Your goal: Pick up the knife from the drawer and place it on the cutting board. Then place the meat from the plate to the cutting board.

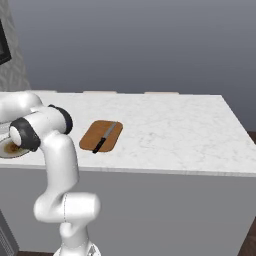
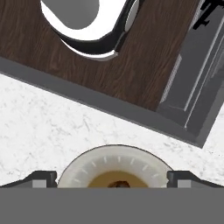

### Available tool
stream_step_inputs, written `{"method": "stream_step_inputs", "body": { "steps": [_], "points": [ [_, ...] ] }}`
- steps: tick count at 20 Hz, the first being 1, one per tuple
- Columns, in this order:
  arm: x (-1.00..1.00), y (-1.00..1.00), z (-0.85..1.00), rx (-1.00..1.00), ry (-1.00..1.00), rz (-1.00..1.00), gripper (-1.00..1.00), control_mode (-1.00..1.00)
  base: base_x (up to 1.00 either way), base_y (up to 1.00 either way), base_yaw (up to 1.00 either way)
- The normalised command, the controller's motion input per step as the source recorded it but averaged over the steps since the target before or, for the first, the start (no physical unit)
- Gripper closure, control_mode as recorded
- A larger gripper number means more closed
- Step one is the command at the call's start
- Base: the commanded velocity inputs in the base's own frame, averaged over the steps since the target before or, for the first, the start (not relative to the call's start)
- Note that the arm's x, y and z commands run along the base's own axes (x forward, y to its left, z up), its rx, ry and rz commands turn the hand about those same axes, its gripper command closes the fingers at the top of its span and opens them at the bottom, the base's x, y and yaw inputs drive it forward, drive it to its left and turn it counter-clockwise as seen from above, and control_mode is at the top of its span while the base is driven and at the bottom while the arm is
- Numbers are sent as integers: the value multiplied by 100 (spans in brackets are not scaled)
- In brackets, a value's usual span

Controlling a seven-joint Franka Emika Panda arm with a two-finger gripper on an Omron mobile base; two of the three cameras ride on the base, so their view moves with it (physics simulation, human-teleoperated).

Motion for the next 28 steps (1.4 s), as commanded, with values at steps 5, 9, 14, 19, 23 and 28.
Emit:
{"method": "stream_step_inputs", "body": {
  "steps": [5,9,14,19,23,28],
  "points": [
    [0,-32,-82,2,0,0,-100,-100,0,0,0],
    [3,-10,-24,10,0,0,-100,-100,0,0,0],
    [21,0,-21,10,0,0,-100,-100,0,0,0],
    [51,0,-12,3,0,0,-100,-100,0,0,0],
    [21,1,-1,0,0,0,-100,-100,0,0,0],
    [1,18,0,0,0,0,-100,-100,0,0,0]
  ]
}}
